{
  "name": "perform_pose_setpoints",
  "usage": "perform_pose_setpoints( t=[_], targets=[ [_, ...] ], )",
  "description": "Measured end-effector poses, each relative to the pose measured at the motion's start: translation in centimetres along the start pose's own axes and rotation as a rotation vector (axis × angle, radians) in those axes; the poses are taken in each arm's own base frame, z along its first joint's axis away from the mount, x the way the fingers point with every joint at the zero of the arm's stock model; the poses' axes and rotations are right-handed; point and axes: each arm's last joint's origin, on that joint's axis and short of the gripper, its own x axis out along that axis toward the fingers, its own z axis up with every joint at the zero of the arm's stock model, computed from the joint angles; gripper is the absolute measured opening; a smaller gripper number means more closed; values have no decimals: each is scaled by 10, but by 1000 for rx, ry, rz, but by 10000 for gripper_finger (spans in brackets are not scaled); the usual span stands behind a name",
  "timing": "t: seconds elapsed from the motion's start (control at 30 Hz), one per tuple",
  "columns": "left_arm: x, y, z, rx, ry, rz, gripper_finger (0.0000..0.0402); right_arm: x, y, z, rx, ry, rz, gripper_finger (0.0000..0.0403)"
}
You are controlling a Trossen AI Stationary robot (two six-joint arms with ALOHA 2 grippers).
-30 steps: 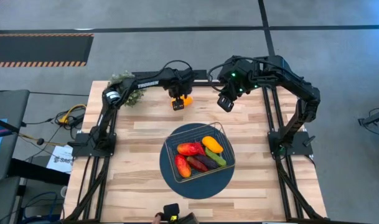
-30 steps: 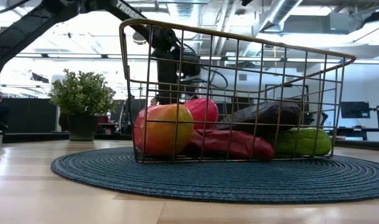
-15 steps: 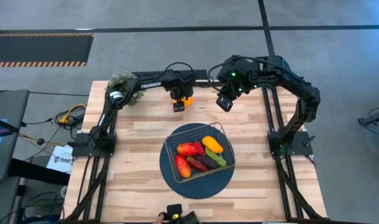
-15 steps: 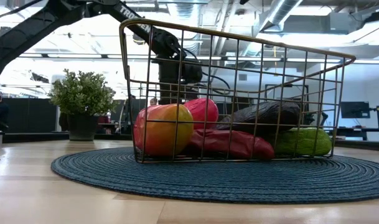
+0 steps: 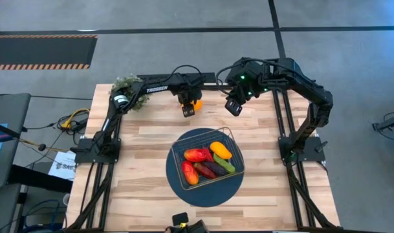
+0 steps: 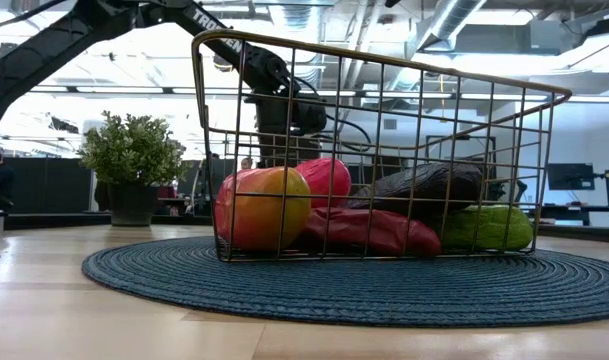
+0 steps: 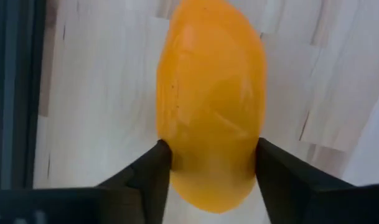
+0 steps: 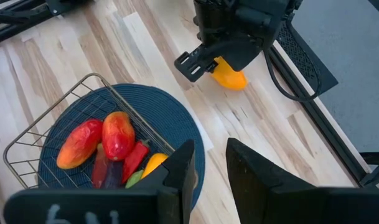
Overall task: Build produce basket
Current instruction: Put the yellow mango into the gold wire basket
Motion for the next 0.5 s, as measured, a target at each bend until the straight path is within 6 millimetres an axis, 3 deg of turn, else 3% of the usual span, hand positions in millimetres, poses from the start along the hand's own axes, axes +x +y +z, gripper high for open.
perform_pose_setpoints(
  t=[0.1,0.5],
  targets=[
    [0,0,0,-37,5,12,145,0,0,0,-5,0,0,114],
    [-8,-1,-7,-134,92,-21,144,0,-1,-2,-10,23,-7,114]
  ],
)
